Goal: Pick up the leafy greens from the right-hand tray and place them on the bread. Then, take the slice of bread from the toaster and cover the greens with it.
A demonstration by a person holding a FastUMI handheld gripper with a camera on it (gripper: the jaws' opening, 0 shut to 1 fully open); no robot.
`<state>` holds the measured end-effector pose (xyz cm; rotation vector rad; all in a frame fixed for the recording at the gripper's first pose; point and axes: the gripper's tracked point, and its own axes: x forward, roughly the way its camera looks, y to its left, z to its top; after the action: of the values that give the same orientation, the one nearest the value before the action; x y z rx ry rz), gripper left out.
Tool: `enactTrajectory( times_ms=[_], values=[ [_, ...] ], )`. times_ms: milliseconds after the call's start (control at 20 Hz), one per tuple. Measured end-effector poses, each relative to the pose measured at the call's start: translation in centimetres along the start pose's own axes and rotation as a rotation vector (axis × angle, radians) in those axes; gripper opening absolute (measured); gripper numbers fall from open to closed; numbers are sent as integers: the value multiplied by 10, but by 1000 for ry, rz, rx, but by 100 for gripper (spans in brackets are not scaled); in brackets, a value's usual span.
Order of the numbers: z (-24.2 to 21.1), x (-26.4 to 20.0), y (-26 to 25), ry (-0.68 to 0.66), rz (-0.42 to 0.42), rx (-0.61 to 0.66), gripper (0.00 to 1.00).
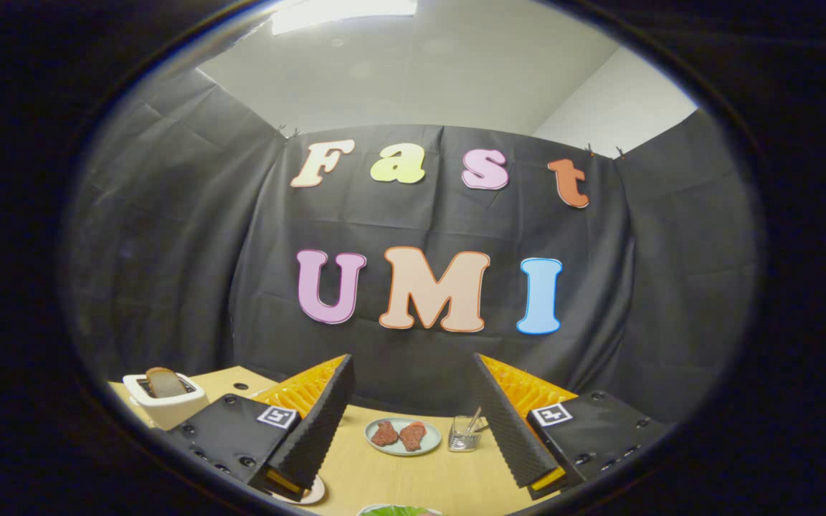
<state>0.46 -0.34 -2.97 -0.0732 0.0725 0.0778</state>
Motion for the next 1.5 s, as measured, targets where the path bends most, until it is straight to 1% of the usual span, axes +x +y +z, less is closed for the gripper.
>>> enactTrajectory(
  times_ms=[150,450,1050,1250,1500],
  values=[
    [-17,1,-6,36,30,-26,98],
    [-61,1,-14,151,127,-103,98],
    [-154,-7,-9,347,373,-265,98],
    [-189,-11,-9,413,440,-300,99],
    [-233,-17,-10,496,503,-320,99]
  ],
)
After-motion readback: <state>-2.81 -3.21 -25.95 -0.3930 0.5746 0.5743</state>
